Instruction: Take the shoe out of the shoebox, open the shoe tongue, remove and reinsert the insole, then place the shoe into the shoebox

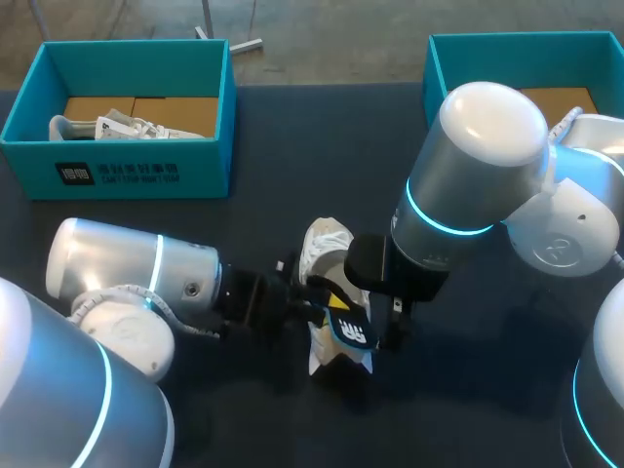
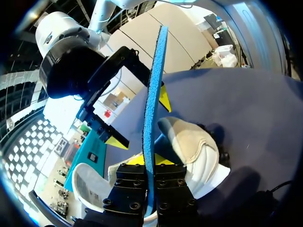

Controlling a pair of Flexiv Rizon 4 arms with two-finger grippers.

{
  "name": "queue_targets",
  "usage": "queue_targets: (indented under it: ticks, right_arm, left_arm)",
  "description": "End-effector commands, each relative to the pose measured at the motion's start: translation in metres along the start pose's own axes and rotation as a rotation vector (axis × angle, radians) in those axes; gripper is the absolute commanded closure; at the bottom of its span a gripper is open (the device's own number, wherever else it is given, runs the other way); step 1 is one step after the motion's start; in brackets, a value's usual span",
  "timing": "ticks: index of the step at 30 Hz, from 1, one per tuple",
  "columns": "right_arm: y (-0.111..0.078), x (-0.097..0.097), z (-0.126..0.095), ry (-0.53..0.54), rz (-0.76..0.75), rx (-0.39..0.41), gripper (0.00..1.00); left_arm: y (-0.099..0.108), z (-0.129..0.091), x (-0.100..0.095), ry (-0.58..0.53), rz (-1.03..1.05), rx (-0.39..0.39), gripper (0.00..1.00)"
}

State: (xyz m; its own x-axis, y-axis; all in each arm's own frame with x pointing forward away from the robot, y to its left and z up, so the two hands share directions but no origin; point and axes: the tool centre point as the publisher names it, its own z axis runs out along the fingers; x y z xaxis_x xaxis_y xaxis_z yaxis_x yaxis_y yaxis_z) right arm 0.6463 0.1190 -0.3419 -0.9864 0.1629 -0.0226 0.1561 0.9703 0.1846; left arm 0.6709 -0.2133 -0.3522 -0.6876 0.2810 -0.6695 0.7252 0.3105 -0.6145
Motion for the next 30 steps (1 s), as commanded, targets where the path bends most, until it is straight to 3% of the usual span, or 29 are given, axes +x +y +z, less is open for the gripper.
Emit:
queue_targets:
  ticks: [1, 11, 18, 19, 22, 30]
  right_arm:
    - [0.001, 0.001, 0.003, -0.002, 0.0, 0.0, 0.0]
    - [0.001, 0.001, 0.003, -0.002, 0.0, 0.0, 0.0]
    - [0.001, 0.001, 0.003, -0.002, 0.0, 0.0, 0.0]
    - [0.001, 0.001, 0.003, -0.002, 0.0, 0.0, 0.0]
    - [0.001, 0.001, 0.003, -0.002, 0.0, 0.0, 0.0]
    - [0.001, 0.001, 0.003, -0.002, 0.0, 0.0, 0.0]
  left_arm:
    - [0.004, 0.006, -0.003, 0.003, -0.001, -0.016, 1.0]
    - [0.008, 0.009, -0.008, -0.011, 0.012, -0.045, 1.0]
    - [0.006, 0.008, -0.007, 0.007, -0.034, -0.007, 1.0]
    - [0.005, 0.007, -0.007, 0.008, -0.037, -0.003, 0.99]
    - [0.003, 0.006, -0.006, 0.01, -0.066, 0.026, 0.83]
    - [-0.003, 0.003, -0.007, 0.013, -0.101, 0.064, 0.78]
